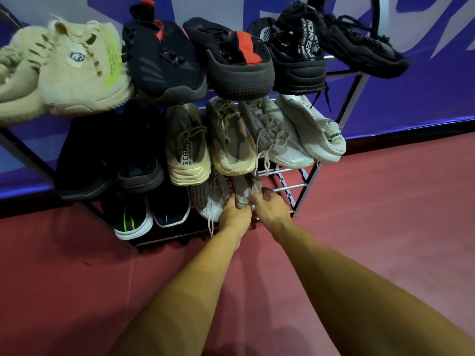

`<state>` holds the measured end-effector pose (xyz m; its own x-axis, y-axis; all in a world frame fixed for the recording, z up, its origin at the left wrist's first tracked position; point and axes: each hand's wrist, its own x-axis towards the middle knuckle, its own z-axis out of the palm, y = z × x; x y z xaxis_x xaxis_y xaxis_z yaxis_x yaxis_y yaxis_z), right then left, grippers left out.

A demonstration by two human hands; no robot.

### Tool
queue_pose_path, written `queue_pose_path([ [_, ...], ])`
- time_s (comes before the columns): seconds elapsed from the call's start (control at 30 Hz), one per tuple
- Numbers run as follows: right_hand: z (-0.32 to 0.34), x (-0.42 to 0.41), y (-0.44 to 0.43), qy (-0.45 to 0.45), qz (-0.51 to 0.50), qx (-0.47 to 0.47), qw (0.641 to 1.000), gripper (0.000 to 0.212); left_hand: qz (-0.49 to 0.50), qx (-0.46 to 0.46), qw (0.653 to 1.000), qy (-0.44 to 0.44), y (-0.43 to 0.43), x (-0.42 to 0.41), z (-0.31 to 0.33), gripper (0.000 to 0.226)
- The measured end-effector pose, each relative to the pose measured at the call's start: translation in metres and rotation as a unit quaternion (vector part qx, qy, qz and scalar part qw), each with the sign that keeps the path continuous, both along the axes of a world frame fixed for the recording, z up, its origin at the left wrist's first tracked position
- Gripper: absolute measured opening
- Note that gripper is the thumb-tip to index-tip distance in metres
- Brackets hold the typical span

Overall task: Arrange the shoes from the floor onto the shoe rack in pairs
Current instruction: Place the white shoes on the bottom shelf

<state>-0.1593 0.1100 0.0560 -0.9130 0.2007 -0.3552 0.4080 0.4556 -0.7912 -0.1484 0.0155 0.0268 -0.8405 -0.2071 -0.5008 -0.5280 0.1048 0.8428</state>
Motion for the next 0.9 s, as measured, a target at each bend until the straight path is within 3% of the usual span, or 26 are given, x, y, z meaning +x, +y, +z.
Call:
queue_pose_path([
  [0.17,0.015,-0.007,-0.003,-0.039,0.041,0.037,0.998,0.053,-0.064,-0.048,0.997,-0.011,-0.01,0.004,0.024,0.072],
  [0.37,0.051,0.015,0.005,-0.007,0.117,0.127,0.985,0.033,-0.095,-0.099,0.99,0.019,-0.035,0.028,0.085,0.036],
  [0.6,0.116,0.045,-0.01,0.042,0.206,0.215,0.954,0.035,-0.119,-0.177,0.975,0.061,-0.077,0.064,0.135,0.006],
  [0.73,0.164,0.061,-0.017,0.077,0.233,0.242,0.939,0.028,-0.091,-0.222,0.965,0.105,-0.1,0.085,0.158,0.008],
  [0.9,0.209,0.074,-0.033,0.141,0.236,0.208,0.939,0.028,-0.026,-0.259,0.958,0.121,-0.114,0.102,0.181,0.022],
])
